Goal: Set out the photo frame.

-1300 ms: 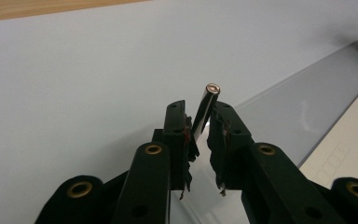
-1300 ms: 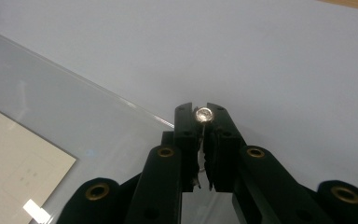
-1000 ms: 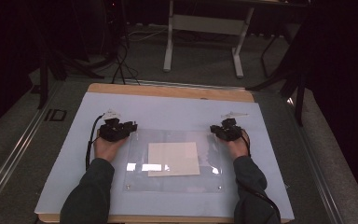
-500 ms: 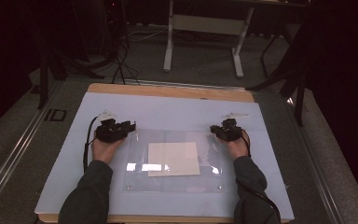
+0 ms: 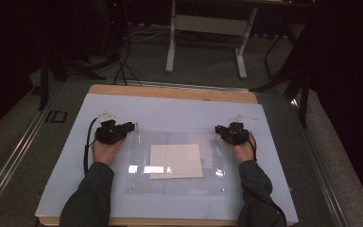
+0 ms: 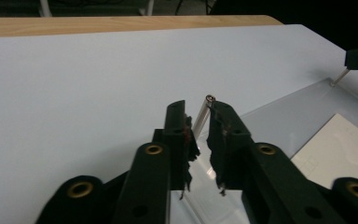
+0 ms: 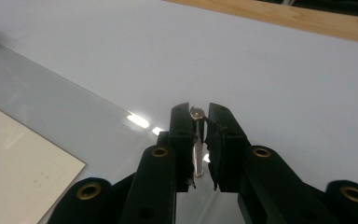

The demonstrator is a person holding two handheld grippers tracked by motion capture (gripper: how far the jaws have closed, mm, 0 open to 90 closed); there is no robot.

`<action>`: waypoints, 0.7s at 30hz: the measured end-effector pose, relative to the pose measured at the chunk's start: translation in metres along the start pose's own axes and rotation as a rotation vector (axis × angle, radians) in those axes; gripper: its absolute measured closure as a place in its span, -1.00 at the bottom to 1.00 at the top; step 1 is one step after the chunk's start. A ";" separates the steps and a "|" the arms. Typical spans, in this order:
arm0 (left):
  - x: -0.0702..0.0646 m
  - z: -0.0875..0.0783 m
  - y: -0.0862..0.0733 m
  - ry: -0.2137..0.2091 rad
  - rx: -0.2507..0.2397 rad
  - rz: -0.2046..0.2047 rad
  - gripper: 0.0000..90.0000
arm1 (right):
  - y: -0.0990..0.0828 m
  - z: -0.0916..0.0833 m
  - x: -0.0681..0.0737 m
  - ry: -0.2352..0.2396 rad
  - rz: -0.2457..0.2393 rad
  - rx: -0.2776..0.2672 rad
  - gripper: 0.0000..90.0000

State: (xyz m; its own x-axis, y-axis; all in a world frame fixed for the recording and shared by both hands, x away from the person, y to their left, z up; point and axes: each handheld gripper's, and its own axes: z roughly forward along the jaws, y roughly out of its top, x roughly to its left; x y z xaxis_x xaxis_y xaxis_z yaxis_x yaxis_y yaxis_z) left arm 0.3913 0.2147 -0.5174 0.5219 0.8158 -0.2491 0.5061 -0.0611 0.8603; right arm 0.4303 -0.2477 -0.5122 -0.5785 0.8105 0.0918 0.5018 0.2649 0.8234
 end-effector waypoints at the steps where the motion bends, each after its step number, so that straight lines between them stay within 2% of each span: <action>1: -0.001 0.000 0.000 0.002 0.001 0.003 0.79 | 0.000 -0.001 0.000 0.001 -0.007 -0.006 0.80; 4: -0.002 0.001 0.000 0.007 0.000 0.007 0.88 | 0.001 -0.002 0.001 0.001 -0.011 -0.015 0.84; 8: -0.001 0.002 0.000 0.015 0.002 0.011 0.89 | 0.001 -0.001 0.002 -0.004 -0.018 -0.015 0.86; 12: -0.002 0.003 0.000 0.025 -0.008 0.012 0.80 | 0.000 -0.001 0.003 -0.009 -0.026 -0.021 0.87; 16: -0.004 0.004 0.001 0.029 -0.014 0.035 0.74 | 0.000 -0.001 0.002 -0.006 -0.023 -0.023 0.87; 19: -0.005 0.006 0.000 0.014 -0.010 0.050 0.70 | -0.001 -0.001 0.002 -0.003 -0.018 -0.025 0.87; 21: -0.007 0.008 0.000 0.021 0.000 0.066 0.68 | -0.001 -0.001 0.002 0.000 -0.016 -0.027 0.87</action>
State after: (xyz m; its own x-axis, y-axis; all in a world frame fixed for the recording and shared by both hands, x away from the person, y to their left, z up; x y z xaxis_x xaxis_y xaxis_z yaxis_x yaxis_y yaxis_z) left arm 0.3933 0.2041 -0.5194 0.5393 0.8221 -0.1827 0.4712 -0.1148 0.8745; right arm 0.4281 -0.2473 -0.5123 -0.5859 0.8065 0.0785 0.4754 0.2636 0.8394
